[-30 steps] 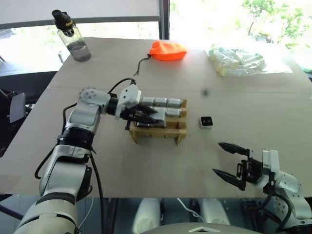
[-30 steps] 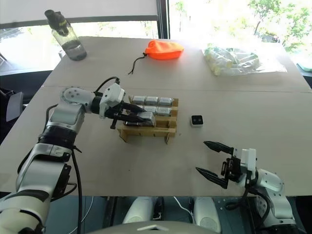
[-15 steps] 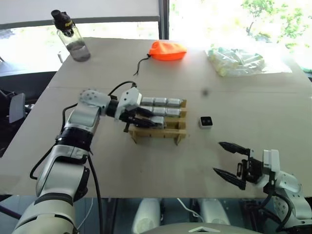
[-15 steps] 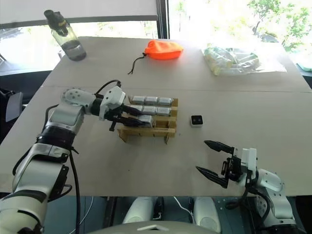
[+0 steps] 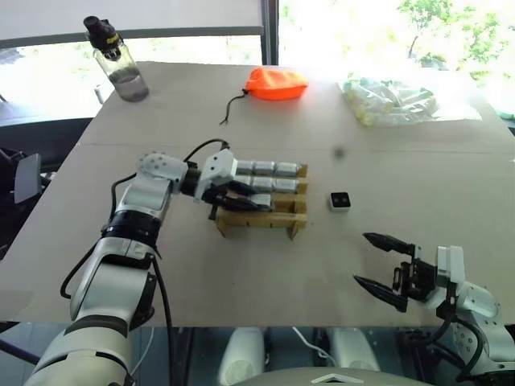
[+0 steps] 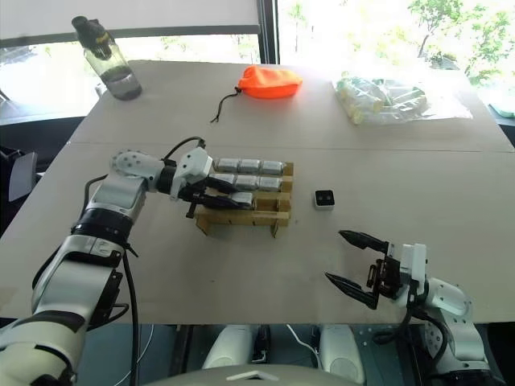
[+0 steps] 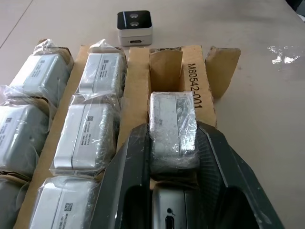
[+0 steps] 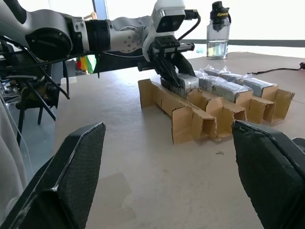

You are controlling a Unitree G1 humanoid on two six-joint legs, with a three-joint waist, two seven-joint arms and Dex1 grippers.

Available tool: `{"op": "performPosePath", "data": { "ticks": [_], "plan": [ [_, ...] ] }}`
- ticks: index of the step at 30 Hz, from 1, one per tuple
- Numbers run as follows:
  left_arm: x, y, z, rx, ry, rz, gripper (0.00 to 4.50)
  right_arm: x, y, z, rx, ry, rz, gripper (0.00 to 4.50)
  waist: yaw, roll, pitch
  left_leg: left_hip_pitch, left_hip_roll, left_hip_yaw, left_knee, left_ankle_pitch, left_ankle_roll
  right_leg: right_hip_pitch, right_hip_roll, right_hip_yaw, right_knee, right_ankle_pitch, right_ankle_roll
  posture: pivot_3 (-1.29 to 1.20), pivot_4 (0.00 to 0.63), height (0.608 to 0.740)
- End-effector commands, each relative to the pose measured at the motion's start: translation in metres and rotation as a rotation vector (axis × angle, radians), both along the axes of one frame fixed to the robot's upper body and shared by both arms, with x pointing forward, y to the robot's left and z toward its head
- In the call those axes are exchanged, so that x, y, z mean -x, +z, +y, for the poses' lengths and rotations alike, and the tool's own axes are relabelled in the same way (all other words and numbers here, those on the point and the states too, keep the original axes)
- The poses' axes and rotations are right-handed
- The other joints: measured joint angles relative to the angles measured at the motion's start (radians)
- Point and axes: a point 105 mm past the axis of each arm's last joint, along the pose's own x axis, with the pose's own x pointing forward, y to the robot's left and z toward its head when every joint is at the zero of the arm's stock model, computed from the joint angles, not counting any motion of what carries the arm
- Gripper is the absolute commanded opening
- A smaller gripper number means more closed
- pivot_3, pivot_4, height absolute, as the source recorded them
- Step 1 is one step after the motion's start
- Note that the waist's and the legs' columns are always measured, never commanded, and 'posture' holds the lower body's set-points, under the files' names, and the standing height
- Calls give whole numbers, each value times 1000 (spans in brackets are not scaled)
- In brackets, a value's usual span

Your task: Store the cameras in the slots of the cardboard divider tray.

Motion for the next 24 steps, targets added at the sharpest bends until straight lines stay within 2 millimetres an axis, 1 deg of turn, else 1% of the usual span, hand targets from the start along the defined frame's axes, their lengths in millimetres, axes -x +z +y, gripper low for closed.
{"op": "performPosePath", "data": {
  "ticks": [1,3,4,5,7,10,12,16,18,20,24],
  "plan": [
    [-2,6,3,-9,2,8,749,2,8,-1,-13,-2,-37,4195,0,0,0,0,0,0,0,0,0,0,0,0,0,0,0,0,150,726],
    [-4,10,1,7,18,9,1804,3,8,-1,-14,0,-36,4195,0,0,0,0,0,0,0,0,0,0,0,0,0,0,0,0,150,726],
    [-5,12,0,16,24,15,1928,3,8,0,-14,0,-35,4195,0,0,0,0,0,0,0,0,0,0,0,0,0,0,0,0,150,726],
    [-6,13,0,14,20,0,2306,3,8,-1,-14,0,-35,4195,1,0,0,0,0,0,0,0,0,0,0,0,0,0,0,0,150,726],
    [-8,14,0,9,25,-48,3238,4,7,-1,-13,1,-33,4195,1,0,0,0,0,-1,0,0,0,0,0,-1,0,0,0,0,150,726],
    [-3,14,3,7,6,-34,4454,3,7,-1,-9,-5,-28,4195,3,0,0,0,0,-1,0,0,0,0,0,-1,0,0,0,0,150,726],
    [1,25,2,46,-4,-45,4454,-1,3,-2,14,-25,-10,4195,2,0,0,0,0,-1,1,0,0,0,0,-1,0,0,0,0,150,726],
    [16,47,1,108,-34,-71,4454,-15,-1,5,64,-134,0,4195,0,0,0,-1,1,-1,0,0,0,0,0,0,0,0,0,0,150,726],
    [27,60,0,145,-39,-77,4454,-34,0,11,88,-261,13,4195,-2,0,0,0,1,-1,0,0,0,0,0,0,0,0,0,0,150,726],
    [37,66,1,149,-33,-89,4454,-50,2,14,91,-378,34,4195,-4,1,0,0,1,-1,0,0,0,-1,0,1,1,0,0,0,150,726],
    [51,71,6,144,15,-99,4454,-69,8,21,78,-543,70,4195,-1,1,0,0,1,-1,0,0,0,-1,-1,1,2,0,0,0,150,726]
  ]
}}
